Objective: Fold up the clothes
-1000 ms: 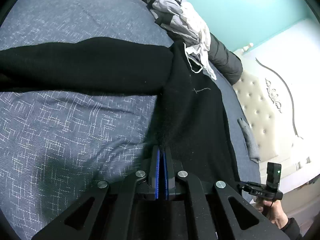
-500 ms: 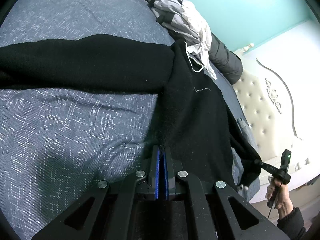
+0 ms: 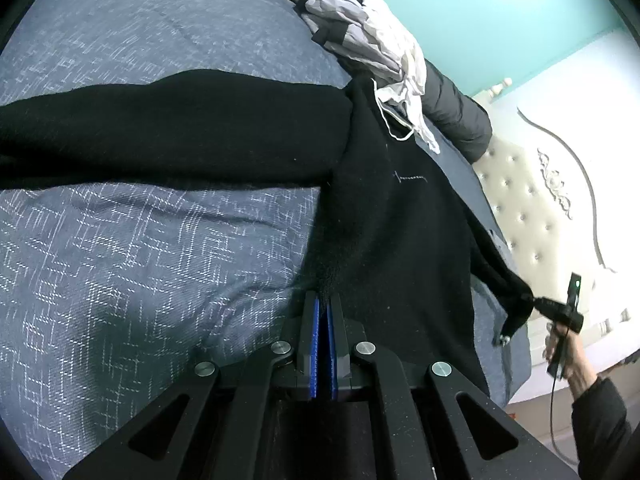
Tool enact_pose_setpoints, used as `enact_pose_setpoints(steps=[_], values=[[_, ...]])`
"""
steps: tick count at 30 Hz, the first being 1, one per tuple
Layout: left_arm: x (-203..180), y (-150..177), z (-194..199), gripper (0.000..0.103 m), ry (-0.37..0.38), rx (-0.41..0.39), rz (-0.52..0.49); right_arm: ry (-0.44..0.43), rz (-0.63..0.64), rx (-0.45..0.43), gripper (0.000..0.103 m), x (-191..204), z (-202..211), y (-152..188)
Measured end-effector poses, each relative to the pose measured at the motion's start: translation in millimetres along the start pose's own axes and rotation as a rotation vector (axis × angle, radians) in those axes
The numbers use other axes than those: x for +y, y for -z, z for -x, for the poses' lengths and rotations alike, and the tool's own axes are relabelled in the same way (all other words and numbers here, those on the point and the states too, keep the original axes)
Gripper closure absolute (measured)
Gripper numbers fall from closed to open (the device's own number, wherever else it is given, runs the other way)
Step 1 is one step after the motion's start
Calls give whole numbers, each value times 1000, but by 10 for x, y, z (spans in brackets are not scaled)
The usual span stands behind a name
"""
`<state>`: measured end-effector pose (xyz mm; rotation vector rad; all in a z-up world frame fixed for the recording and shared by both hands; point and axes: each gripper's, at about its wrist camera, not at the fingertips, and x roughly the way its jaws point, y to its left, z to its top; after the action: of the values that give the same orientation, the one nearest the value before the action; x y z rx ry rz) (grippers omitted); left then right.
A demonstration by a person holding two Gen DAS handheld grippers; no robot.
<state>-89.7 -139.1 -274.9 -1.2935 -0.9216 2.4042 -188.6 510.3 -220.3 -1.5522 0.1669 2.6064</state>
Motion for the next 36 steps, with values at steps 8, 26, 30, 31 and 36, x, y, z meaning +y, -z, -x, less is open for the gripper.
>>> enact_pose_setpoints(steps=[8, 26, 30, 31, 36], values=[[19, -2, -44, 100, -25, 13, -14, 85, -49, 7, 98, -324, -295, -415], [-37, 9, -66, 99, -50, 24, -54, 37, -46, -71, 62, -439, -223, -377], [-44, 14, -61, 99, -51, 23, -55, 16, -26, -31, 58, -385, -288, -112], [-46, 15, -62, 99, -52, 23, -56, 3, -25, -27, 55, -380, -303, -46], [-55, 15, -72, 99, -57, 25, -57, -6, 54, 40, 49, -227, -547, 267]])
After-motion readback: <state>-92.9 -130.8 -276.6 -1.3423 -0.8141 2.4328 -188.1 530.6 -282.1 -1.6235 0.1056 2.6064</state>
